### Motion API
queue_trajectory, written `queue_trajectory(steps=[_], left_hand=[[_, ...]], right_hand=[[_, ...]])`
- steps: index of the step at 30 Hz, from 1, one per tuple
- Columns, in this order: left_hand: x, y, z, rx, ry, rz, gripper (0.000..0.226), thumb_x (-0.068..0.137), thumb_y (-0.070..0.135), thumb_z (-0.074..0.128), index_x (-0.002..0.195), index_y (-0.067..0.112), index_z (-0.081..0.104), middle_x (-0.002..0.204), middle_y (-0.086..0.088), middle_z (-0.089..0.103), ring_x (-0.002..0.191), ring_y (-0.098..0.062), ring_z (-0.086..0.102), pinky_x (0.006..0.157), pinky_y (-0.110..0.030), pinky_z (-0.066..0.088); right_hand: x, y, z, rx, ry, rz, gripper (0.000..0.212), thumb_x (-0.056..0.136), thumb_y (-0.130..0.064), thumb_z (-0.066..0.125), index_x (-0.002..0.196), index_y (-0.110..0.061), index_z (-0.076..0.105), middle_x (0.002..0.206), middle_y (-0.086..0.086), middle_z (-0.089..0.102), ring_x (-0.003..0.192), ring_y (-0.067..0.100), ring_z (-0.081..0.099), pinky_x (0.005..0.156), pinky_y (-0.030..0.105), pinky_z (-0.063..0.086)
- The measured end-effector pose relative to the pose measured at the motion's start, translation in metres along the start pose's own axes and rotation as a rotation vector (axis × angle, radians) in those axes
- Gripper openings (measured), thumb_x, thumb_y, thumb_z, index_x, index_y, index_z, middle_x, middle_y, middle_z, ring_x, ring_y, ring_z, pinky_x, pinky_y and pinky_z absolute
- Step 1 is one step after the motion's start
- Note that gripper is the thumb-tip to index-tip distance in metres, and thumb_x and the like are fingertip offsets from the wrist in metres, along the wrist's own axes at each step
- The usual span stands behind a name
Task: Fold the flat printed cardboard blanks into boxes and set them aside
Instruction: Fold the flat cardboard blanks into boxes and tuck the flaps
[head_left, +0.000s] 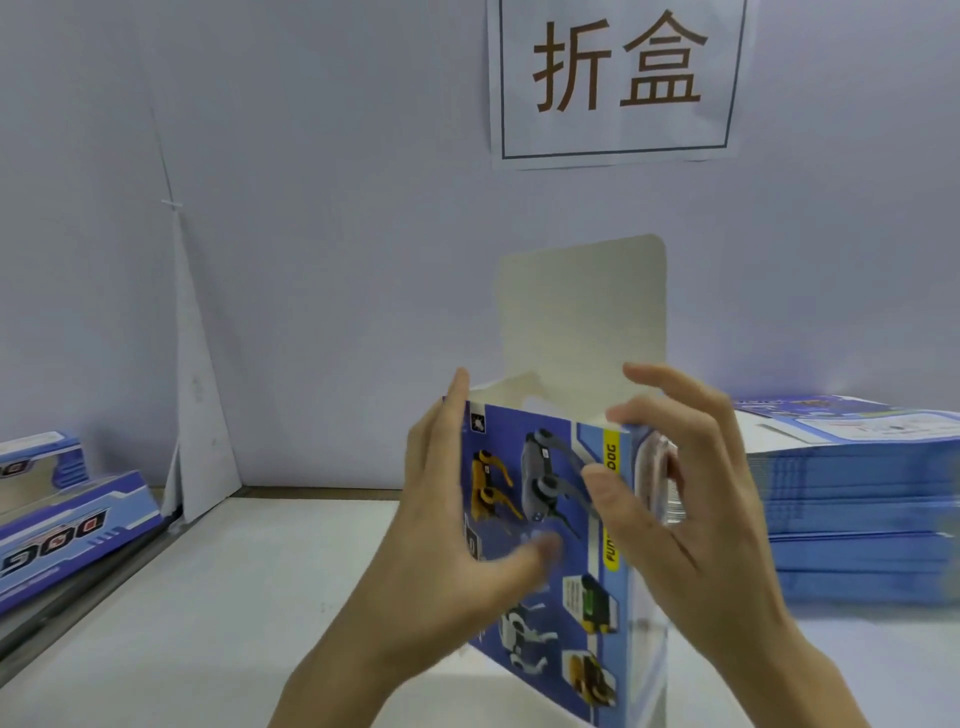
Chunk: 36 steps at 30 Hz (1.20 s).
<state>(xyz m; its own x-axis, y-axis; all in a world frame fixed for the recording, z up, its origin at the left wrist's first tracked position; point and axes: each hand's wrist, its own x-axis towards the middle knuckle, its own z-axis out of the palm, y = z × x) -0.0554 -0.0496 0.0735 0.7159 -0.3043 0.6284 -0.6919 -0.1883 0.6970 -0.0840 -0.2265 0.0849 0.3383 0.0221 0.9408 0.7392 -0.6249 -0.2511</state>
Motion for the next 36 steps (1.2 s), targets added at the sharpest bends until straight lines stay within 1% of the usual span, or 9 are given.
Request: queue_trajectory(steps=[5,11,15,17,20,23,26,28,36], left_hand=[[-0.003,0.003,0.008,0.055,-0.003,-0.096,0.126,0.047,0.070,0.072,0.125,0.072,-0.027,0.141,0.048,-0.018,0.136,0.019,0.013,0.092,0.005,0.024],[-0.003,0.009,0.013,0.063,-0.015,-0.151,0.130,0.046,0.065,0.073,0.123,0.071,-0.032,0.157,0.024,0.001,0.146,-0.001,0.011,0.116,-0.038,0.030],[-0.004,0.008,0.014,0.081,-0.060,-0.170,0.139,0.039,0.070,0.072,0.119,0.065,-0.042,0.153,0.031,-0.009,0.142,0.011,0.000,0.108,-0.014,0.024],[-0.003,0.007,0.013,0.041,-0.095,-0.222,0.148,0.034,0.071,0.080,0.117,0.065,-0.043,0.146,0.038,-0.006,0.132,0.022,0.015,0.092,0.002,0.032],[-0.001,0.000,0.008,0.030,-0.031,-0.220,0.153,0.033,0.066,0.086,0.120,0.067,-0.039,0.131,0.040,0.009,0.108,0.035,0.025,0.069,0.013,0.028],[-0.002,-0.014,0.001,0.170,-0.003,-0.018,0.149,0.039,0.054,0.084,0.127,0.063,-0.036,0.140,0.039,-0.007,0.131,0.015,0.021,0.077,0.013,0.025],[-0.001,-0.026,-0.003,0.349,-0.056,0.188,0.148,0.049,0.044,0.088,0.136,0.054,-0.032,0.150,0.027,-0.029,0.140,0.011,-0.012,0.100,-0.008,0.025],[0.001,-0.029,-0.001,0.316,-0.055,0.185,0.148,0.045,0.061,0.084,0.137,0.053,-0.032,0.150,0.026,-0.030,0.141,0.010,-0.015,0.101,-0.003,0.017],[0.005,-0.023,0.003,0.355,0.070,0.349,0.151,0.049,0.029,0.092,0.146,0.036,-0.023,0.146,0.003,0.013,0.135,0.010,0.018,0.097,0.003,0.023]], right_hand=[[-0.004,0.006,0.009,-0.145,-0.006,-0.095,0.016,0.091,-0.028,0.055,0.100,-0.019,0.046,0.130,0.008,0.040,0.109,-0.007,0.038,0.092,0.002,0.032],[-0.006,0.004,0.009,-0.117,0.005,-0.067,0.015,0.091,-0.032,0.056,0.100,-0.024,0.047,0.138,0.001,0.026,0.109,0.003,0.044,0.091,0.009,0.035],[-0.007,-0.001,0.014,-0.078,0.015,-0.018,0.018,0.094,-0.049,0.051,0.097,-0.032,0.048,0.143,-0.002,0.016,0.114,0.018,0.046,0.092,0.015,0.039],[-0.009,-0.004,0.014,-0.021,0.018,0.015,0.023,0.093,-0.056,0.048,0.103,-0.035,0.049,0.147,-0.004,0.011,0.124,0.011,0.042,0.097,0.012,0.035],[-0.008,-0.008,0.013,0.195,0.069,0.103,0.019,0.089,-0.046,0.054,0.108,-0.043,0.050,0.147,-0.011,0.021,0.122,0.018,0.048,0.097,0.032,0.043],[-0.002,-0.006,0.007,0.572,0.194,0.256,0.030,0.083,-0.032,0.058,0.107,-0.046,0.048,0.119,-0.014,0.057,0.100,0.014,0.061,0.083,0.029,0.052],[0.004,-0.001,-0.001,0.512,0.251,0.360,0.025,0.093,-0.022,0.063,0.107,-0.040,0.053,0.087,-0.020,0.068,0.078,-0.001,0.064,0.066,0.017,0.054],[0.004,0.003,-0.005,0.436,0.264,0.406,0.025,0.097,-0.012,0.053,0.101,-0.035,0.063,0.085,-0.021,0.071,0.076,-0.002,0.067,0.059,0.015,0.054],[0.004,0.011,-0.005,0.733,0.369,0.811,0.012,0.094,-0.010,0.055,0.094,-0.020,0.061,0.077,-0.007,0.070,0.061,0.005,0.064,0.052,0.017,0.051]])
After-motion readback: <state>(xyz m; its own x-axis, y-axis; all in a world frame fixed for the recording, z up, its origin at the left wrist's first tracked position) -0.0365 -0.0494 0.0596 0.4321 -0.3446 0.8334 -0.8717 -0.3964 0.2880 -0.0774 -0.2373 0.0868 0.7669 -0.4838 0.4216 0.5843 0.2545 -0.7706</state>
